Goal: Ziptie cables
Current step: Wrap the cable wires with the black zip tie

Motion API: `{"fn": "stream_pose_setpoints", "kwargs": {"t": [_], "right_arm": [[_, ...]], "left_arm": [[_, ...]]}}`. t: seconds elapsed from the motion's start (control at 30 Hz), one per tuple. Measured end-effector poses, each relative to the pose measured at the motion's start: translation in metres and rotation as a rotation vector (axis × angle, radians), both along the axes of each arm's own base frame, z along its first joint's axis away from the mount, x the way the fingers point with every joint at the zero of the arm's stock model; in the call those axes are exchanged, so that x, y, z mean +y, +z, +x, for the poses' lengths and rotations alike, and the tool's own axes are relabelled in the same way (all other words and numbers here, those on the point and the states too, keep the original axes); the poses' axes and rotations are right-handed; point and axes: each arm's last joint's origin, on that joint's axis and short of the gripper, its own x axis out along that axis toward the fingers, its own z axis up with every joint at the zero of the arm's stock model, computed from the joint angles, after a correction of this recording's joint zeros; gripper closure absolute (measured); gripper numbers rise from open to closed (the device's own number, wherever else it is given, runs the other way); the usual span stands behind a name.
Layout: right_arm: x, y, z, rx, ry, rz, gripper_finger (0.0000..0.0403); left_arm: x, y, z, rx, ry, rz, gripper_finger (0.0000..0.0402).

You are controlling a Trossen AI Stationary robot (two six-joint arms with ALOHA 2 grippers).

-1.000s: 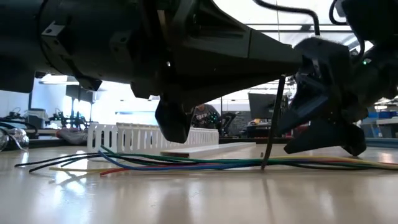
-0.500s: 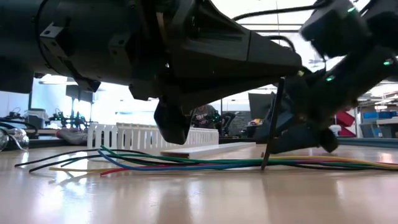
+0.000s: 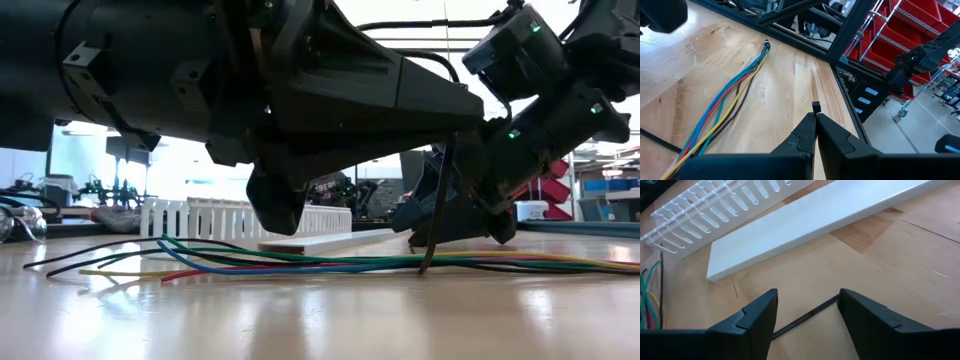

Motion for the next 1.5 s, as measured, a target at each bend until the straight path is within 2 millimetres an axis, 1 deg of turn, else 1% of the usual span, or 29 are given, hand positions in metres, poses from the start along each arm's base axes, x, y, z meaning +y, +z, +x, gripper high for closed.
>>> {"fn": "stream_pose_setpoints", "kwargs": {"t": [0.1, 0.2, 0.57, 0.7, 0.87, 1.03, 1.13, 1.3, 1.5], "right_arm": [[-0.007, 0.0, 0.001, 0.0, -0.032, -0.008, 0.0202], [-0.012, 0.0, 0.002, 0.009, -0.019, 0.009, 0.0206], [-0.006, 0.0, 0.0, 0.036, 0.045, 0.029, 0.0217], [-0.008, 0.003, -0.007, 0.068, 0.024, 0.023, 0.0216], [-0.008, 0.001, -0.012, 0.078, 0.031, 0.014, 0.0223], [-0.009, 0.0, -0.016, 0.081, 0.028, 0.008, 0.0231], [-0.009, 0.001, -0.016, 0.067, 0.016, -0.006, 0.0235], [-0.009, 0.003, -0.014, 0.038, 0.042, -0.012, 0.024], [-0.009, 0.002, -0.013, 0.034, 0.046, -0.016, 0.0233]], "left_arm": [[0.0, 0.0, 0.0, -0.001, 0.0, 0.0, 0.0401], [0.0, 0.0, 0.0, -0.002, 0.0, -0.001, 0.0401], [0.0, 0.0, 0.0, -0.002, -0.001, -0.001, 0.0401], [0.0, 0.001, 0.0, -0.005, 0.0, -0.014, 0.0401], [-0.001, 0.006, 0.0, -0.052, 0.001, -0.041, 0.0401], [-0.001, 0.006, 0.0, -0.06, 0.027, -0.051, 0.0401], [0.0, 0.004, -0.003, -0.052, 0.063, -0.067, 0.0401], [0.001, -0.002, -0.011, -0.043, 0.11, -0.098, 0.0401], [-0.001, -0.006, -0.016, -0.046, 0.133, -0.124, 0.0401]]}}
